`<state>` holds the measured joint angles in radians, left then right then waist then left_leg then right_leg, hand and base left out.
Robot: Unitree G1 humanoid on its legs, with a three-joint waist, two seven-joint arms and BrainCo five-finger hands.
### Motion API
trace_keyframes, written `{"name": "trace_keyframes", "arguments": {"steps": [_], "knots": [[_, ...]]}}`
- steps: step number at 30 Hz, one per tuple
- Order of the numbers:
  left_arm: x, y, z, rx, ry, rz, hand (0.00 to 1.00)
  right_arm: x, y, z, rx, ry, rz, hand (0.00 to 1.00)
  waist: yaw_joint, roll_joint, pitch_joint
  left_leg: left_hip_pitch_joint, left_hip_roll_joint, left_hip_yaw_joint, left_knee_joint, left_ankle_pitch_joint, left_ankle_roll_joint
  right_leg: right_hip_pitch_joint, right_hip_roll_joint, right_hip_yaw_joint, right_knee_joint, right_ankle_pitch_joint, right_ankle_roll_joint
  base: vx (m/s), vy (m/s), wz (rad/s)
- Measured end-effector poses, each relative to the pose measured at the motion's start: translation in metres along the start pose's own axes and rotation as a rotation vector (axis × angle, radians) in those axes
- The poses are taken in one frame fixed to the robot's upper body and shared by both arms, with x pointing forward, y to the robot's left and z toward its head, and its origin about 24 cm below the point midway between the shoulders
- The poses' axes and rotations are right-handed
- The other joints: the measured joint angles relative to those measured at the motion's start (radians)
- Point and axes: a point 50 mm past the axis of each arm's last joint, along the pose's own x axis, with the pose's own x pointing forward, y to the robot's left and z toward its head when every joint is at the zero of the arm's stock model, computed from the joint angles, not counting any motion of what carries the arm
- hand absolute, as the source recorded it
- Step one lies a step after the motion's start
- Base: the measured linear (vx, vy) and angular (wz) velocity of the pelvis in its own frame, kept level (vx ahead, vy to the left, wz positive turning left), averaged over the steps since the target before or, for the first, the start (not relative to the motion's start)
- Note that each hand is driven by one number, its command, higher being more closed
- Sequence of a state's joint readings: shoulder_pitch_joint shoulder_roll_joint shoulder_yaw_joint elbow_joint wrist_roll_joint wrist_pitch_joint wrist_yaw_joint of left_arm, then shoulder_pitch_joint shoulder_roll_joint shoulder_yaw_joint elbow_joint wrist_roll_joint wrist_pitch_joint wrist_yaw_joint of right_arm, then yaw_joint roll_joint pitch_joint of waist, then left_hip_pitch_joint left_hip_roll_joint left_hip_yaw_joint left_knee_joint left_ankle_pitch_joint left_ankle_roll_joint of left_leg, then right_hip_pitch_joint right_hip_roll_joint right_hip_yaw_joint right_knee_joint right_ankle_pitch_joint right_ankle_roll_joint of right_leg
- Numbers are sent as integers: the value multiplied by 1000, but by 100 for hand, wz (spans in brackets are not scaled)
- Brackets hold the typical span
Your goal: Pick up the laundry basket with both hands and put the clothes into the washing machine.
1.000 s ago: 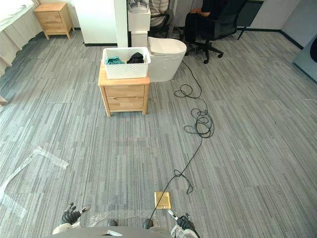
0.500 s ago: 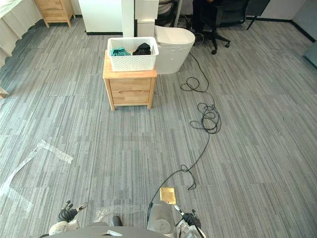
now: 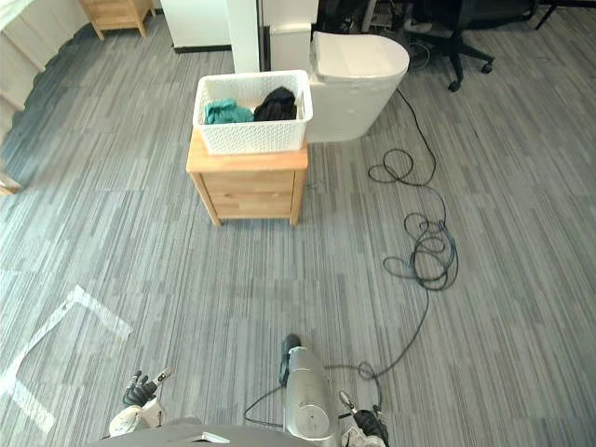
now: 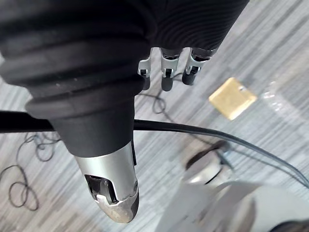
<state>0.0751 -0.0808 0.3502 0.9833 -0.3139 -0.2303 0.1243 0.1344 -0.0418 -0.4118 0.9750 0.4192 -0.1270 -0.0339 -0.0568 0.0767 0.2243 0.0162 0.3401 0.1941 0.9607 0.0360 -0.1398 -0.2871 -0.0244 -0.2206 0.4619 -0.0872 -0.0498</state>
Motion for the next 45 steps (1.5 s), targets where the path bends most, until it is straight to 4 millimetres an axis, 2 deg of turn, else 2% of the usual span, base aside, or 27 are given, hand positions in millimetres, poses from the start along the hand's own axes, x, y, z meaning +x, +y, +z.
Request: {"name": "trace_keyframes", "arguments": {"steps": [2,4,6,8,10,11,14,16,17,18,19,21,23,24,25,26,28,29,30,32,33,34,35,36,38,41,45], "knots": [[1,-2,8,1,-33,-11,0,1,4,6,-34,-24,20,0,8,-32,5,-90,37,74,171,-56,21,137,17,20,-68,-33,-11,572,-298,-30],[2,-7,12,13,-58,-33,0,2,12,8,-68,-28,47,0,17,-46,-2,-141,38,165,132,-102,32,226,17,43,-152,-27,-1,442,-147,-30],[1,-13,15,37,-74,-63,0,4,19,11,-75,-32,65,0,27,-46,-2,-183,35,228,11,-142,31,298,20,56,-217,-12,34,408,-83,-28],[2,-15,17,82,-82,-89,0,7,31,18,-70,-48,91,0,40,-49,-3,-191,3,291,-295,-164,23,364,13,85,-268,-16,66,385,-23,-34],[2,-17,16,98,-79,-99,0,8,35,21,-71,-59,101,0,40,-50,-3,-186,-41,286,-500,-157,18,398,-4,101,-279,-32,91,321,70,-24],[1,-18,15,110,-73,-108,0,9,34,26,-84,-77,102,0,36,-49,-4,-186,-101,241,-700,-116,14,430,-27,110,-291,-51,121,347,153,-16],[2,-11,9,151,-45,-97,0,9,26,26,-146,-77,96,0,44,-30,-15,-193,-138,119,-889,-64,6,479,-44,154,-310,-91,161,411,333,-39],[1,3,-1,171,0,-63,0,7,18,17,-200,-48,86,0,49,-14,-27,-189,-133,38,-892,-65,7,506,-52,196,-300,-143,177,366,423,-64],[-1,14,-7,177,28,-37,0,5,15,11,-210,-26,83,0,50,-27,-46,-196,-151,30,-843,37,16,509,-81,222,-286,-187,170,371,421,-58],[1,24,-1,192,17,-13,0,0,13,-9,-197,37,76,0,53,-71,-78,-226,-190,47,-781,25,37,502,-124,241,-278,-201,166,391,391,-47],[2,29,2,202,12,-3,0,-1,13,-14,-189,52,73,0,52,-91,-93,-246,-206,53,-751,-1,48,489,-145,241,-268,-196,168,416,325,-17],[4,32,7,213,2,3,0,-2,15,-16,-181,59,73,0,39,-110,-103,-280,-232,57,-681,-67,82,434,-178,250,-179,-158,190,431,357,1],[3,30,2,208,22,-2,0,-2,10,-17,-161,60,53,0,27,-111,-103,-235,-276,74,-667,-125,117,303,-217,274,139,-73,190,372,357,9],[3,30,2,212,27,-4,0,-2,10,-16,-154,56,53,0,24,-108,-102,-215,-284,81,-668,-136,126,266,-225,283,223,-28,190,264,223,1],[3,30,0,231,35,-12,0,-1,12,-12,-138,39,59,0,22,-95,-93,-168,-287,104,-667,-154,150,198,-227,304,389,0,191,309,182,-32],[3,32,1,238,39,-7,0,0,17,-7,-124,21,71,0,21,-92,-91,-116,-287,125,-685,-169,159,133,-228,277,500,-19,171,299,146,-44],[2,35,-1,241,44,-3,0,1,25,-1,-130,-7,98,0,23,-83,-85,-43,-288,149,-736,-168,158,76,-229,203,553,-75,136,278,89,-46],[2,33,0,240,40,-9,0,1,33,4,-141,-31,125,0,15,-73,-83,11,-282,166,-777,-162,153,54,-221,125,500,-132,131,256,29,-34],[3,31,1,238,38,-11,0,1,36,6,-147,-42,138,0,11,-67,-83,25,-277,168,-788,-159,149,51,-214,101,457,-152,133,281,-27,-17],[3,26,2,223,30,-22,0,-1,49,15,-149,-91,180,0,-3,-55,-83,44,-258,170,-818,-148,132,46,-195,37,226,-182,136,196,-121,-1],[3,26,2,213,32,-21,0,-2,52,19,-149,-113,195,0,-5,-57,-84,49,-254,174,-832,-143,122,48,-192,24,94,-157,134,204,-221,-10],[4,28,4,190,28,-9,0,-3,55,22,-135,-132,201,0,-3,-92,-97,57,-265,182,-850,-140,96,64,-193,31,-92,-28,134,166,-197,-11],[4,27,1,167,41,-2,0,-3,54,24,-130,-142,199,0,-4,-87,-88,63,-265,178,-858,-146,77,68,-186,35,-112,18,159,169,-242,-22],[2,19,-7,107,74,1,0,-3,56,39,-128,-195,198,0,0,-44,-86,73,-226,173,-887,-129,55,90,-134,31,-151,30,147,97,-164,-18],[1,11,-9,51,83,3,0,-5,58,57,-127,-270,208,0,-2,-28,-83,92,-203,160,-917,-116,45,104,-108,14,-162,16,131,122,-196,-4],[6,8,6,-32,31,47,0,-10,57,81,-119,-374,190,0,-2,-29,-91,136,-184,131,-947,-97,36,151,-87,-14,-160,-14,118,104,-159,17],[9,31,21,-130,-16,204,0,-16,59,105,-140,-477,175,0,3,-35,-122,136,-187,117,-949,-98,36,167,-91,-25,-177,-15,122,43,-2,12]]}}
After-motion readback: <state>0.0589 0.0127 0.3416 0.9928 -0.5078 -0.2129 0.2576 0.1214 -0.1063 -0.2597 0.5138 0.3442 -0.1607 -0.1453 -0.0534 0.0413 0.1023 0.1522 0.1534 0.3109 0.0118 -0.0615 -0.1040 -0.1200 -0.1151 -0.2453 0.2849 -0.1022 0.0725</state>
